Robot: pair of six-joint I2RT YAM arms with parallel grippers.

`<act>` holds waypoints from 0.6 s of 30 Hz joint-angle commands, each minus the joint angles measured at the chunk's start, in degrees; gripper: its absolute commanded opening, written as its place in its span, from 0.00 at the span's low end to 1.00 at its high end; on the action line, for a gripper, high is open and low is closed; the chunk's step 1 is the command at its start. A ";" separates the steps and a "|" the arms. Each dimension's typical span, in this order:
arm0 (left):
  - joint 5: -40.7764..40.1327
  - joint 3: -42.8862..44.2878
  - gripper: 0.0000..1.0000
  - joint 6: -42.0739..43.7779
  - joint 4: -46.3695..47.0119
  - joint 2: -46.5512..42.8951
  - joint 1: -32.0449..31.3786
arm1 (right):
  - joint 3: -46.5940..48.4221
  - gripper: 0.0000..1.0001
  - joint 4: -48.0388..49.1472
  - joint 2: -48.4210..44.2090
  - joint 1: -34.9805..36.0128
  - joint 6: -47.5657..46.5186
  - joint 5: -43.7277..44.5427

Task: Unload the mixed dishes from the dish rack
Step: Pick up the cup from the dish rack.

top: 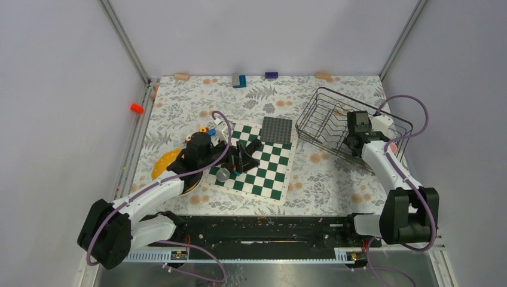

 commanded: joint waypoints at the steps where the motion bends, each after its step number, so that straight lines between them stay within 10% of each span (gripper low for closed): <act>1: 2.48 1.23 0.99 -0.44 4.28 0.54 0.56 | -0.59 0.80 2.03 0.84 -0.89 2.01 -0.15; 18: 3.20 0.77 0.99 -1.40 5.34 1.41 1.39 | -0.04 0.80 2.51 5.63 -2.56 3.52 -1.88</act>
